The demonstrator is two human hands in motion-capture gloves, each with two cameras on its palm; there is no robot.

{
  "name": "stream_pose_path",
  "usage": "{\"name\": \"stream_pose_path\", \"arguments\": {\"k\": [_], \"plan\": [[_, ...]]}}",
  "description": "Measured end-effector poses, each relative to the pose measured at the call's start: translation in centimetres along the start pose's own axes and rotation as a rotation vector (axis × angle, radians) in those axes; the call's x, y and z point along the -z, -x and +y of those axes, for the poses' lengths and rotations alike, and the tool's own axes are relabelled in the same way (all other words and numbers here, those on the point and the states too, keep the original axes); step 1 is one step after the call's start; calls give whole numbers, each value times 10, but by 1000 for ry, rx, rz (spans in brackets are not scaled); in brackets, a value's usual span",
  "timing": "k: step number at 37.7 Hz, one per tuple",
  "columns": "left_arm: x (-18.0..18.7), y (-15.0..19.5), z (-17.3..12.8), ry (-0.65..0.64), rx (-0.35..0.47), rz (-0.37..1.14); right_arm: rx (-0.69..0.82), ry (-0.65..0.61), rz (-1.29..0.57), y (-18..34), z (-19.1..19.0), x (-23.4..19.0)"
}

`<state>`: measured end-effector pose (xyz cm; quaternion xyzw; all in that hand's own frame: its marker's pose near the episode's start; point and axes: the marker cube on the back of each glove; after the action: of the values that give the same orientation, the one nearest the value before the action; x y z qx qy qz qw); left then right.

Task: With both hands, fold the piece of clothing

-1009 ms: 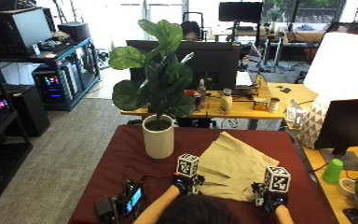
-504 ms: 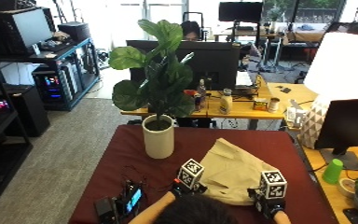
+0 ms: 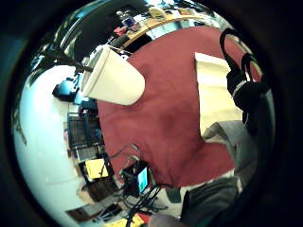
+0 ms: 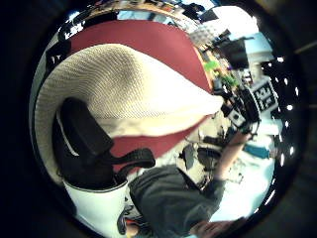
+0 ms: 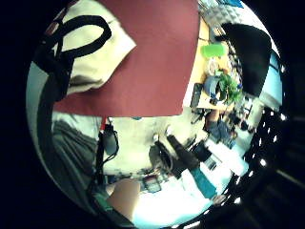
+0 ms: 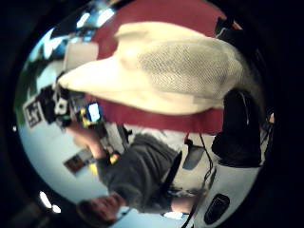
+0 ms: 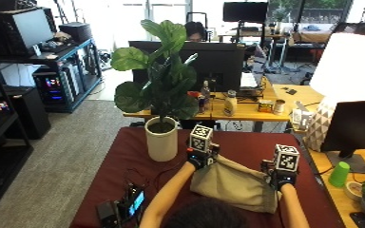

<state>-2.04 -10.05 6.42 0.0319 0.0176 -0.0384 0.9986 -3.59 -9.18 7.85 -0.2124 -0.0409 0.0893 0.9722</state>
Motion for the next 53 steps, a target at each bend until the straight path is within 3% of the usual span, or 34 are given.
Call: {"name": "stream_pose_path", "arguments": {"k": [3,6,11,16,19,22,26,29,32,37,42,46,50,53], "plan": [[-8,-26,-28,-7,41,-97,-95,19,45,-25,-36,-28],[-13,-47,-23,3,88,-205,-200,27,17,-40,-70,-58],[-37,-65,-25,-122,40,-274,-280,-29,-71,-52,-86,-89],[-83,-97,5,2,-116,-50,-411,-85,-37,-65,-61,-104],[-116,-95,18,132,-98,15,-483,-42,-54,-72,-49,-121],[-142,-88,23,182,-63,72,-475,-26,-138,-73,-44,-140],[-153,-90,33,281,-113,171,-432,-128,-212,-70,-45,-161],[-146,-85,34,363,-132,158,-392,-229,-233,-64,-47,-162],[-134,-71,33,403,-85,106,-356,-286,-229,-60,-50,-160],[-92,-44,28,350,8,62,-308,-257,-141,-56,-58,-145],[-35,-19,37,284,33,32,-288,-173,-157,-46,-57,-102],[1,-6,45,181,13,62,-295,-177,-253,-28,-49,-57],[23,3,53,138,-32,155,-278,-197,-303,10,-49,-18],[38,11,68,153,20,190,-266,-242,-300,55,-50,9]]}}
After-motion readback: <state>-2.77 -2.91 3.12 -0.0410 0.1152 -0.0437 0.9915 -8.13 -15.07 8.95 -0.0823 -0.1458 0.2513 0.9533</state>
